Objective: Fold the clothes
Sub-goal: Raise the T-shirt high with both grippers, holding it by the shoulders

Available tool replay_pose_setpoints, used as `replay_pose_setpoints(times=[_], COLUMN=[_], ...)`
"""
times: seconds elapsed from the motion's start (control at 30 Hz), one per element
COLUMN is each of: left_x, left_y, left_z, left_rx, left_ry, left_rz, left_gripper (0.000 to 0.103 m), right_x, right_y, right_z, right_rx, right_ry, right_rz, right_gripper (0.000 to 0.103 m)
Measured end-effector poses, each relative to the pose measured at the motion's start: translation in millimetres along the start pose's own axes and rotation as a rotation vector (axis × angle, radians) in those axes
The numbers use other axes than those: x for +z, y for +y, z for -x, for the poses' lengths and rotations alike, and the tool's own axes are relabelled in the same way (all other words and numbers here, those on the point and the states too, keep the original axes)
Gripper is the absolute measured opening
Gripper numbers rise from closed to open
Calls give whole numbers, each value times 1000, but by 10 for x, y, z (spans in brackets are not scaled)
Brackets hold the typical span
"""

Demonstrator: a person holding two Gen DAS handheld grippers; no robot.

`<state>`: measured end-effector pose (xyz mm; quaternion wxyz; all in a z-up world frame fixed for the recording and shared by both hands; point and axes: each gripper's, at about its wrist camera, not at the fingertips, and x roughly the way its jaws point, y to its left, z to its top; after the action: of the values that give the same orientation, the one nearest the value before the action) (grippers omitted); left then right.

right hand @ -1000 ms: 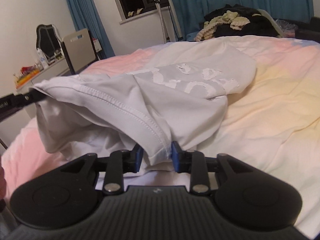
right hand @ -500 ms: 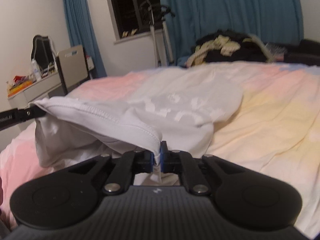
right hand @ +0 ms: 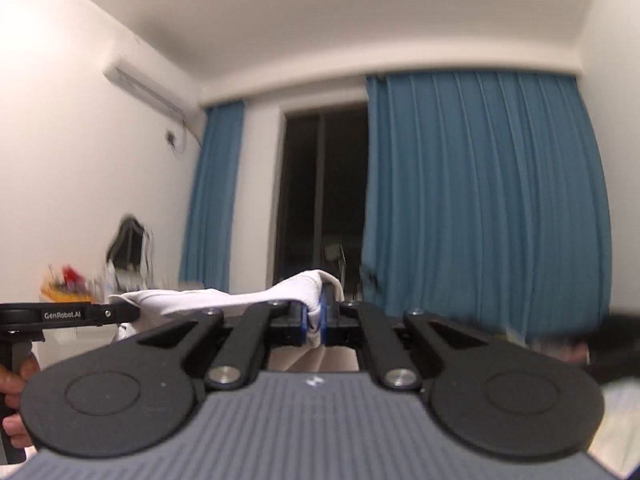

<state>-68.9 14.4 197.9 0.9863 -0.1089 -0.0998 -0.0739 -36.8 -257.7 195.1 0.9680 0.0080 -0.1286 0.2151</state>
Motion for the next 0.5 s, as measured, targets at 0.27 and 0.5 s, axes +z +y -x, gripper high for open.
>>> replay_pose_setpoints(times=[0.27,0.5], left_x=[1438,2246], left_y=[-381,-720], left_z=[312,346], left_rx=[-61,-69], left_ry=[-227,-362], left_rz=[-81,-180], left_gripper=[7,7], right_x=[1603,2713], right_y=[42,-65], right_z=[200,157], right_rx=[99,126], right_ry=[-213,-328], right_rz=[57,100], right_gripper=[6,6])
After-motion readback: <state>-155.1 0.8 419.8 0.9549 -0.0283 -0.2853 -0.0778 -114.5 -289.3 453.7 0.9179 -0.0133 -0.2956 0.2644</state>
